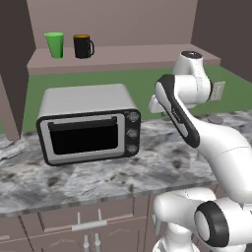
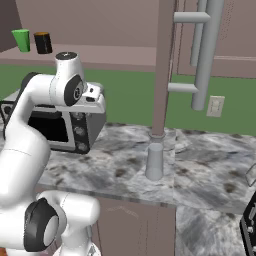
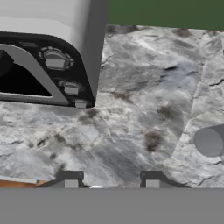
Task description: There is a tray on the dining counter. Grab the cup, mug, and pitcher and place them on the tray. The pitcher may be placed next to the tray if it cannot fit the tray.
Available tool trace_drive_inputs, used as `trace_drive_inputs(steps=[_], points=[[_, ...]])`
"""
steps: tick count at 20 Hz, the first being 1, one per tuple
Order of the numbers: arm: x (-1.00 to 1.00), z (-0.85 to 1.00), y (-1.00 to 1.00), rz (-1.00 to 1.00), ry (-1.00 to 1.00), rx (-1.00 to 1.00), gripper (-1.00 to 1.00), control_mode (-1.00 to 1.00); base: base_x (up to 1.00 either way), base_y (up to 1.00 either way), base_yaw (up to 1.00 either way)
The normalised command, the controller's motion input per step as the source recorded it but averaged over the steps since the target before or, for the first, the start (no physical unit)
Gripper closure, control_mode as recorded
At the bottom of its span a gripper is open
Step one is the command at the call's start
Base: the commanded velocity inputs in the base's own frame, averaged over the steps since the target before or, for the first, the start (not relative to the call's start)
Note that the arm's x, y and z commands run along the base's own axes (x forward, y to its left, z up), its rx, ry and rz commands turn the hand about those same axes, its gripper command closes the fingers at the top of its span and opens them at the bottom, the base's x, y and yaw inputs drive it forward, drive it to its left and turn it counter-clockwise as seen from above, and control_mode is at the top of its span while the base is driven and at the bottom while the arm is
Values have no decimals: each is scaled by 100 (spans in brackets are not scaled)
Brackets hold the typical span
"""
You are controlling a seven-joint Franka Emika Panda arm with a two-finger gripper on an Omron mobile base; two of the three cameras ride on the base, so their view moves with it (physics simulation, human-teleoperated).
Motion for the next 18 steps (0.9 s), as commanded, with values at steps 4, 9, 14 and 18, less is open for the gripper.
trace_drive_inputs(steps=[4, 9, 14, 18], points=[[-14, 0, 2, 5, -9, 0, -100, -100, 0, 0, 0], [-4, 6, 8, 0, -23, 0, -100, -100, 0, 0, 0], [-23, 16, 16, 0, -30, 0, -100, -100, 0, 0, 0], [-20, 25, 9, 0, -32, 1, -100, -100, 0, 0, 0]])
